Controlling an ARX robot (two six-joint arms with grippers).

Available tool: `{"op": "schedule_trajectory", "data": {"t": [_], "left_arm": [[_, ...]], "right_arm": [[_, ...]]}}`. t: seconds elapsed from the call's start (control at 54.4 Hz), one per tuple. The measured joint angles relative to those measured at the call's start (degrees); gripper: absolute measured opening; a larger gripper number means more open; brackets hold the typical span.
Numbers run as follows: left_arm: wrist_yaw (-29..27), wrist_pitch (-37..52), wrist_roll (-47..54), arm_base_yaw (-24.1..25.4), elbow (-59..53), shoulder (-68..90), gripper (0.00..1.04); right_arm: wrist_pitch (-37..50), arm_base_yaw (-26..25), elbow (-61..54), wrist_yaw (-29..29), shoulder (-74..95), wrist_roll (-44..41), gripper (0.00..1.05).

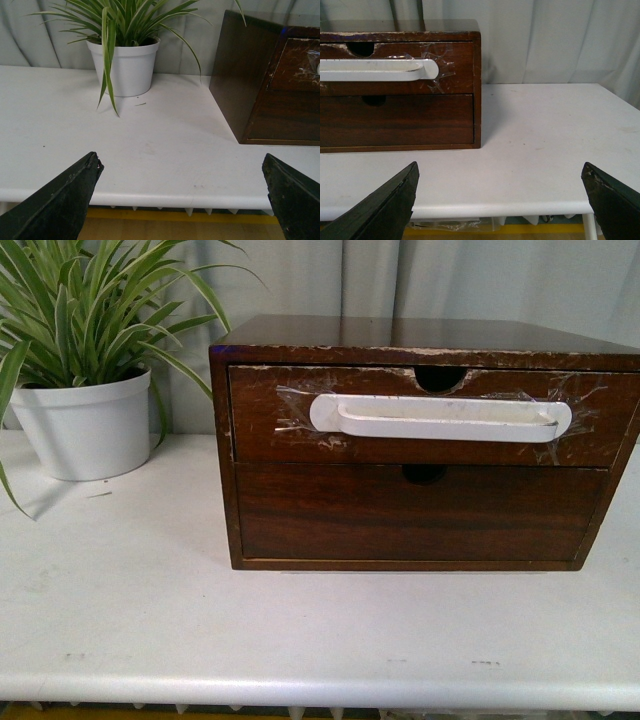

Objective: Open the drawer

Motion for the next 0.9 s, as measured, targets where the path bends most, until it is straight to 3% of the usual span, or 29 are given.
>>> {"op": "schedule_trajectory", "data": {"t": [0.9], "left_arm": [[0.0,0.0,0.0,0.0,0.0,0.0,0.99]], "right_arm": [[0.0,0.0,0.0,0.02,0.0,0.0,0.96]]}}
